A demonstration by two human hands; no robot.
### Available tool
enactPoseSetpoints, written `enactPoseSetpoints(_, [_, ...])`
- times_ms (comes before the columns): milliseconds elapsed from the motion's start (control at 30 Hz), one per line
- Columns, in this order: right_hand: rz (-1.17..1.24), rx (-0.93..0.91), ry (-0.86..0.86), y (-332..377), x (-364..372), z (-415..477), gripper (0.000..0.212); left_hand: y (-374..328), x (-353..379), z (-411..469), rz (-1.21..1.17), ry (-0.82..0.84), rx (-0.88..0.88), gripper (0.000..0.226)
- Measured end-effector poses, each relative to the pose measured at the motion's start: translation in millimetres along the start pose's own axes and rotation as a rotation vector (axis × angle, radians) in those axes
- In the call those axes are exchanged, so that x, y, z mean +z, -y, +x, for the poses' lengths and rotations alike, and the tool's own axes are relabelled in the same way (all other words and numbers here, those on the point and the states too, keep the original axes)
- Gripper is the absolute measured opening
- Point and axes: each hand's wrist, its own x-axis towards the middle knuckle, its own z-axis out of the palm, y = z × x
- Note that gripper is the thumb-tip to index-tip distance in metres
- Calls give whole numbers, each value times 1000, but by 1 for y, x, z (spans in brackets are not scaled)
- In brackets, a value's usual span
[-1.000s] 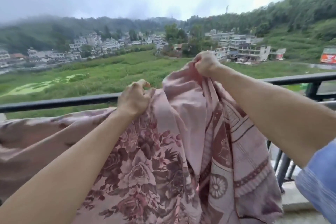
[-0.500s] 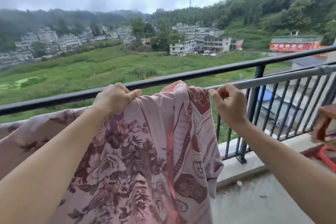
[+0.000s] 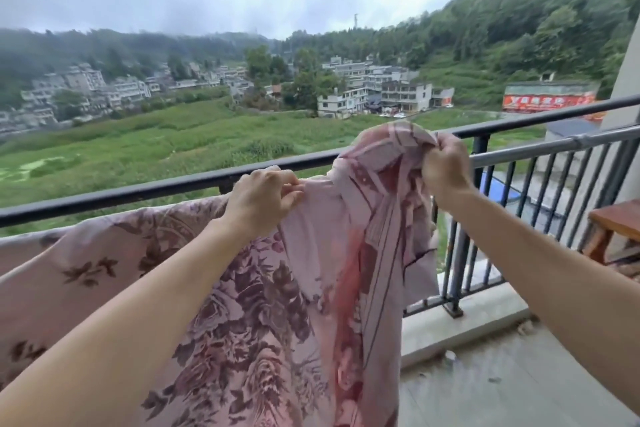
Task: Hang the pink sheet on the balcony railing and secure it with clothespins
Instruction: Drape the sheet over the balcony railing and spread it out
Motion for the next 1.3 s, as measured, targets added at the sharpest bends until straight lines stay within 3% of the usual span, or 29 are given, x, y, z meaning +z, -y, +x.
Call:
enactPoseSetpoints(133, [88, -124, -135, 74, -17, 101, 30, -4, -1, 23, -70, -144, -110, 14])
enactPoseSetpoints(300, [201, -179, -44, 134, -22, 185, 41, -14, -11, 75, -221, -447, -350, 17])
enactPoseSetpoints(400, [144, -236, 21, 135, -6, 233, 42, -38, -2, 100, -170, -495, -380, 12])
enactPoseSetpoints(500, [-16, -250, 215, 85, 23, 270, 43, -74, 30, 105, -192, -288, -283, 27])
enactPoseSetpoints(600, [-473, -209, 584, 14, 44, 277, 28, -103, 66, 99, -51, 132, -211, 43])
enactPoseSetpoints(667, [-671, 28, 879, -23, 43, 267, 20, -106, 77, 98, 23, 285, -245, 57])
enactPoseSetpoints(733, [-709, 213, 989, -47, 32, 256, 32, -100, 78, 104, -36, 329, -330, 66])
enactPoseSetpoints(800, [-671, 212, 945, -60, 14, 248, 41, -95, 79, 109, -74, 347, -353, 68])
enactPoseSetpoints(900, [-486, 29, 771, -66, -14, 230, 35, -96, 82, 108, -110, 320, -326, 70])
enactPoseSetpoints(1000, [-319, -273, 372, -71, -49, 197, 20, -102, 82, 102, -45, 242, -292, 65])
enactPoseSetpoints(1100, [-231, -457, 11, -80, -87, 141, 30, -115, 83, 91, 10, 121, -225, 53])
enactPoseSetpoints(1233, [-260, -357, -35, -126, -111, 61, 31, -147, 93, 78, -79, 106, -85, 39])
enactPoseSetpoints(1300, [-360, -177, 53, -152, -115, 28, 53, -158, 97, 73, -57, 55, -32, 34])
